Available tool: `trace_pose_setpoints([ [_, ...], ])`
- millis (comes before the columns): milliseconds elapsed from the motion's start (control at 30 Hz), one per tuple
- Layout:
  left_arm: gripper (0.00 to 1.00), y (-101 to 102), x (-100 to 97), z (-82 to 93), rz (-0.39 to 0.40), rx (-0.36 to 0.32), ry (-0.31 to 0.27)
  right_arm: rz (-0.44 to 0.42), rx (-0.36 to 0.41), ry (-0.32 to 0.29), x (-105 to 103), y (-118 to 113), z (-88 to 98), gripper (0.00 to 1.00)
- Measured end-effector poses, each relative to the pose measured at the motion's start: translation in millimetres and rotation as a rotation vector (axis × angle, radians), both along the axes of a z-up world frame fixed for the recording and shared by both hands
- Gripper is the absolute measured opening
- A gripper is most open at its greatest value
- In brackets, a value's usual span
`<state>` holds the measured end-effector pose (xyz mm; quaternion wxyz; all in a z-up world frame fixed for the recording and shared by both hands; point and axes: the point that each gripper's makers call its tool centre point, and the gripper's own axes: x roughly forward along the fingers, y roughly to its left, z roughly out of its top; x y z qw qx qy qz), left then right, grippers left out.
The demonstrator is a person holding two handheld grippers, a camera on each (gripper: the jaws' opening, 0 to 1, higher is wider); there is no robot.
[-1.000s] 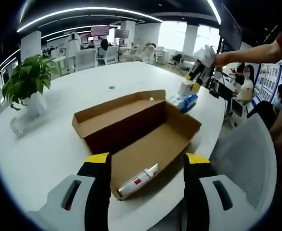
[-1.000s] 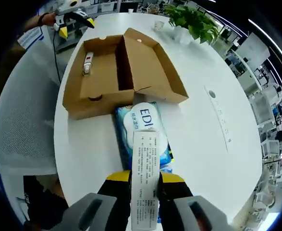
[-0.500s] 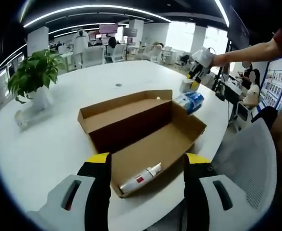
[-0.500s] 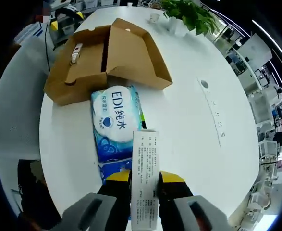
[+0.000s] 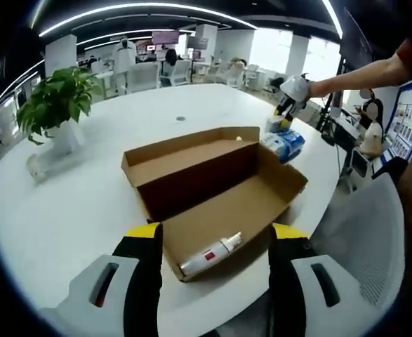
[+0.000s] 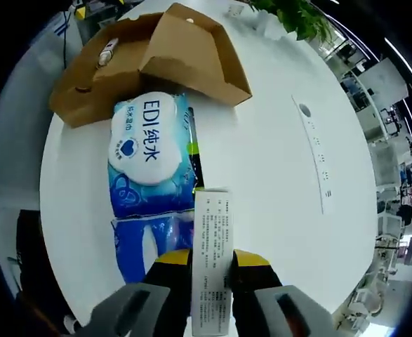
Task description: Operate the shoe box by opening the lid, removing the specified soft item, and placing it in the target area until the item is outside and the box remains undamaged.
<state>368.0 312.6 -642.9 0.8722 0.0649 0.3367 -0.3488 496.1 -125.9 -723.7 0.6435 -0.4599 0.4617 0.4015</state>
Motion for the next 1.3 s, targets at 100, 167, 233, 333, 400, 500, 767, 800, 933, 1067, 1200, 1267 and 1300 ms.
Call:
trace_pose_setpoints([
  [100,0.6,-0.3,-2.0,-1.6,0.003,0.006,0.008,-0.001,0.007,0.008,4.2,-0.9,-4.0,0.17],
  [167,0.6,-0.3,-2.5,-2.2,0.002,0.013,0.008,0.008,-0.009,0.017,6.0,-5.0,-8.4,0.17],
  [233,0.6,0.9,-2.0,-2.0,0.005,0.017,0.008,0.019,-0.02,0.026,5.6,-7.9,-11.9,0.17],
  [333,0.6,1.5,-1.7,-2.4,0.008,0.02,0.01,0.032,-0.017,0.04,3.7,-7.2,-14.7,0.17],
  [400,0.6,0.5,-2.2,-3.3,0.008,0.023,0.013,0.047,-0.02,0.033,5.2,-7.2,-16.4,0.17],
  [500,0.6,-0.6,-2.3,-3.8,0.0,0.031,0.015,0.064,-0.013,0.041,5.3,-5.7,-20.3,0.17],
  [767,0.6,-1.3,0.1,-4.1,-0.008,0.045,0.012,0.089,-0.026,0.048,7.3,-5.4,-27.5,0.17],
  [800,0.6,-0.9,0.5,-4.0,-0.007,0.046,0.011,0.091,-0.027,0.048,7.2,-5.4,-27.9,0.17],
  [933,0.6,0.5,1.2,-4.4,-0.002,0.047,0.012,0.099,-0.037,0.053,6.8,-8.3,-29.5,0.17],
  [1067,0.6,1.2,1.1,-6.3,-0.001,0.051,0.018,0.097,-0.04,0.052,6.9,-10.0,-31.0,0.17],
  [1200,0.6,1.1,1.8,-6.4,-0.007,0.057,0.017,0.118,-0.066,0.06,6.4,-15.3,-35.4,0.17],
  [1267,0.6,2.5,2.7,-6.0,-0.004,0.064,0.013,0.123,-0.082,0.067,5.4,-19.0,-37.0,0.17],
  [1300,0.6,2.8,2.8,-5.6,-0.002,0.063,0.012,0.122,-0.084,0.062,6.3,-19.7,-36.7,0.18],
])
